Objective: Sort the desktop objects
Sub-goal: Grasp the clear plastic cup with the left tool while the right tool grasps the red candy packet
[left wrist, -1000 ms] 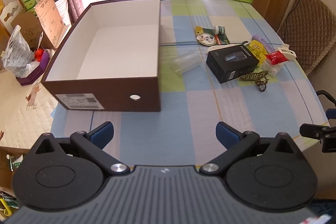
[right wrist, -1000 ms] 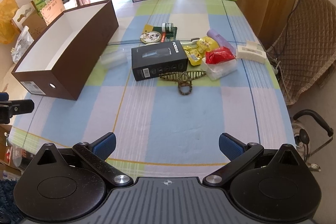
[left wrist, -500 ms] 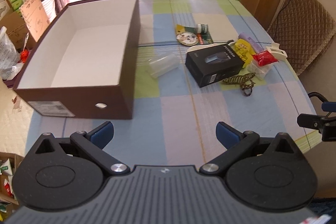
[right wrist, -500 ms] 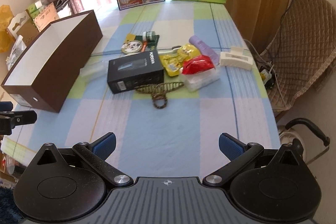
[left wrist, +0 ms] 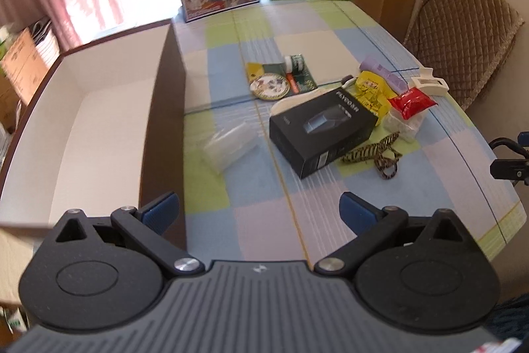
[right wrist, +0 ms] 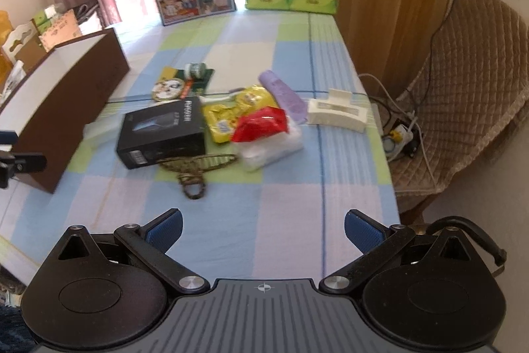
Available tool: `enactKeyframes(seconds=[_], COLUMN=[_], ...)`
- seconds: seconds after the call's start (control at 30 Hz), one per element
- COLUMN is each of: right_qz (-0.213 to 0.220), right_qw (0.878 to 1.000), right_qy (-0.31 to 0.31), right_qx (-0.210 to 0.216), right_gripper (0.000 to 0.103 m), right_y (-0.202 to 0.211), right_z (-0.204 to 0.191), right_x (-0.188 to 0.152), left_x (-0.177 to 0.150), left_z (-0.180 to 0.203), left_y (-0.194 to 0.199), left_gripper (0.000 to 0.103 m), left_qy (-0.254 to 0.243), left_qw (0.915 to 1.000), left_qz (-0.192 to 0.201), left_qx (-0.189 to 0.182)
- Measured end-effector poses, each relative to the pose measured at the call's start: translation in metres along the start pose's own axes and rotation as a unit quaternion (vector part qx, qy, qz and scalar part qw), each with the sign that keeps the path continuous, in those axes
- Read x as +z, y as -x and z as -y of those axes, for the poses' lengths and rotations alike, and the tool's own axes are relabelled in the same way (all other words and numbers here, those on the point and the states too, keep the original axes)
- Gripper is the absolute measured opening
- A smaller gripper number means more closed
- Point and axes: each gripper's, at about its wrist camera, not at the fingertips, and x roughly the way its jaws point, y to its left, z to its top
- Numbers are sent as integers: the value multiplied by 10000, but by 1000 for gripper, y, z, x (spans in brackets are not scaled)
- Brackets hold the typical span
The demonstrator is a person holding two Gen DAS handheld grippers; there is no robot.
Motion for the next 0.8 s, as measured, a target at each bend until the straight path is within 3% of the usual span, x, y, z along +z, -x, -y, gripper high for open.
enactKeyframes(seconds=[0.2, 0.33, 0.5, 0.63, 0.8], right_qz=[-140, -214, -339, -429, -546], right_qw=[9998, 9994, 9980, 9962, 9935], right_qy=[-120, -235, -500, -703, -907], right_qx=[-40, -113, -197, -273, -416], right_gripper=[101, 101, 101, 101, 101], right_y=[-14, -20, -27, -29, -30], right_z=[26, 41, 57, 65, 71], right_x=[6, 8, 9, 6, 0], left_x=[30, 52, 70, 77, 79], left_z=[-4, -8, -5, -5, -3], left_y=[-33, -60, -93, -125, -163], left_gripper=[98, 95, 90, 87, 76], left_qy=[-658, -1354, -2517, -3102, -3556], left_qw=[9974, 9891, 9640, 9433, 9190], left_qz=[-100, -362, -620, -967, -1514], left_qx=[-281, -455, -591, -678, -780])
